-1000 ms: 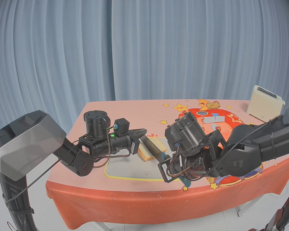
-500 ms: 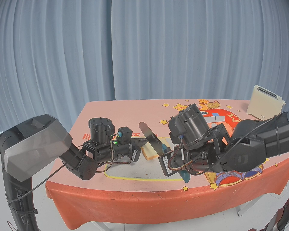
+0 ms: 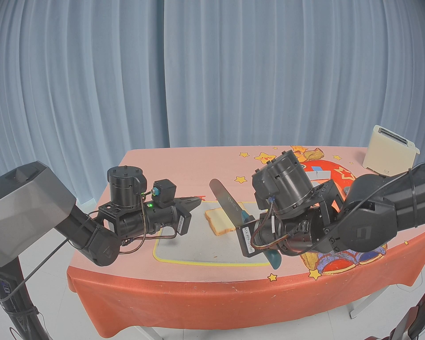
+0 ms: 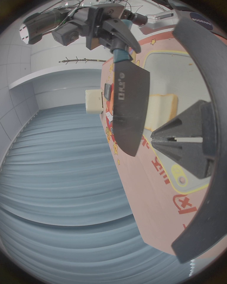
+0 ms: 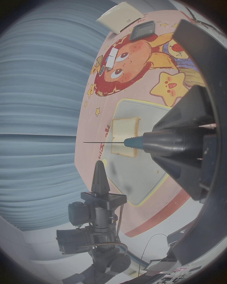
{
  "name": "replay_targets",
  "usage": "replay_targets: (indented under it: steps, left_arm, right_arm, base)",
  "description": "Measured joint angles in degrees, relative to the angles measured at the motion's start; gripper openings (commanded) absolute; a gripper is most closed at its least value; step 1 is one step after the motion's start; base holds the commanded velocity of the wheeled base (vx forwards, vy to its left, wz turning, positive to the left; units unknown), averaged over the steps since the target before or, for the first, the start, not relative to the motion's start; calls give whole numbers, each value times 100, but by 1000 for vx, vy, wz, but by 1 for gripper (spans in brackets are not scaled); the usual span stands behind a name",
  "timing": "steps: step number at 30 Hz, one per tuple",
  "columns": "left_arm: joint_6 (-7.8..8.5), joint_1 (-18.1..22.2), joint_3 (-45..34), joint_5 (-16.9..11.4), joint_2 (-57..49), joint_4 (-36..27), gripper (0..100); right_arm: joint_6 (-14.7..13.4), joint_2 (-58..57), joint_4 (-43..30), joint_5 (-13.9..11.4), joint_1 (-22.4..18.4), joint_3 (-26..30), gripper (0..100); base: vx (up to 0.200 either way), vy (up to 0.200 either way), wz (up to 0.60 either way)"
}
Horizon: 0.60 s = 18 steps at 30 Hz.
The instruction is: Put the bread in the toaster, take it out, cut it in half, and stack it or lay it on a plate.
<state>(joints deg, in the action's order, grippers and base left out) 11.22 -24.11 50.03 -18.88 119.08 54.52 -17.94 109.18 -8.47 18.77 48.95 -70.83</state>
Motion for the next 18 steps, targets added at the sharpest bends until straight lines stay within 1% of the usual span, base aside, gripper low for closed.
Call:
replay_targets:
  steps: [5,7,9,13,18]
  left_arm:
    - [-18,57,-91,63,-124,-29,0]
    - [-20,90,-76,66,-152,-30,0]
    - [-22,124,-37,66,-172,-16,0]
    - [-22,179,49,68,-196,20,0]
    - [-13,195,197,44,-202,26,0]
  right_arm:
    - [-37,-44,-23,2,2,22,0]
    - [-45,-46,-168,5,6,21,0]
    - [-113,-35,-362,0,11,-1,0]
    - [-263,27,-457,2,52,-105,0]
    - [-294,105,-477,11,80,-158,0]
  base:
    - [0,0,0]
    - [0,0,0]
    - [0,0,0]
    - [0,0,0]
    - [0,0,0]
